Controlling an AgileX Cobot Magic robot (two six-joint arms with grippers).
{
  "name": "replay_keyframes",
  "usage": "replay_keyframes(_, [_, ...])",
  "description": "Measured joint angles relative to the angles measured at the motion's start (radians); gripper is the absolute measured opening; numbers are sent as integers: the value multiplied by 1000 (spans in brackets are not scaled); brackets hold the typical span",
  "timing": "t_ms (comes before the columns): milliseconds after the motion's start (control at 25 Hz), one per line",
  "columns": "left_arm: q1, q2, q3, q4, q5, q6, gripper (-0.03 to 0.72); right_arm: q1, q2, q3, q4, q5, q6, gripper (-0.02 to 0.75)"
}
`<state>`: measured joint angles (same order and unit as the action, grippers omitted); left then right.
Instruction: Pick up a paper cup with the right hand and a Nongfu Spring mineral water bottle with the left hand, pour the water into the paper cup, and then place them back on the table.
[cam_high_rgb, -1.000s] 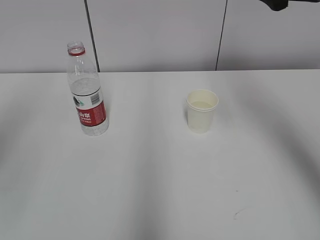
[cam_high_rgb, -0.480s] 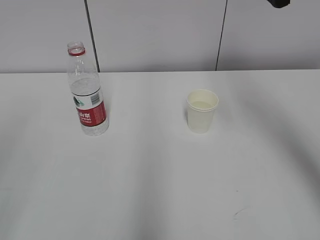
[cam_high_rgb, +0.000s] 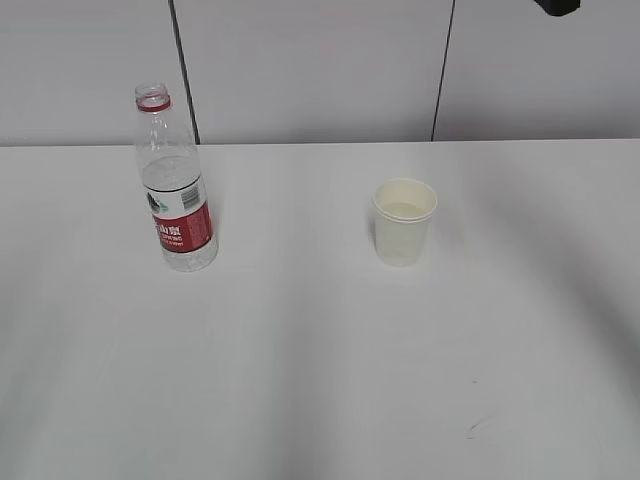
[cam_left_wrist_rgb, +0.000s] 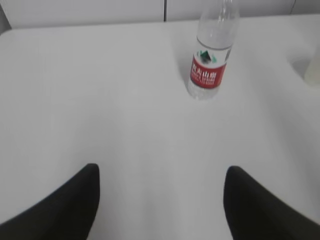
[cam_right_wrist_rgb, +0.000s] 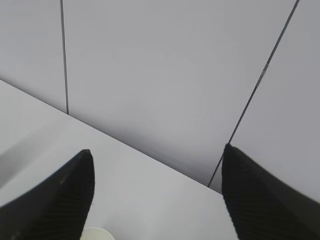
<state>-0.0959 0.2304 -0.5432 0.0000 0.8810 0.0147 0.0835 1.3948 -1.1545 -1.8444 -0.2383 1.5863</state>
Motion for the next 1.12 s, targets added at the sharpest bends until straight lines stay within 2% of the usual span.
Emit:
replay_keyframes(160, [0,-52,52,-14,-111,2,467,0,0,0,0,0,0,585])
replay_keyframes(360, [0,-55,59,-27,-129,2,467,0,0,0,0,1,0,585])
replay_keyframes(680, [0,-55,-16,-31,69,2,467,0,0,0,-2,4,0,585])
replay_keyframes(800, [0,-70,-16,-46,148,46,467,0,0,0,-2,14,0,585])
replay_keyframes(920, [0,-132,-10,-81,180,100,467,0,0,0,-2,25,0,583])
replay_keyframes(1120, [0,-239,-6,-91,194,115,467,0,0,0,-2,25,0,583])
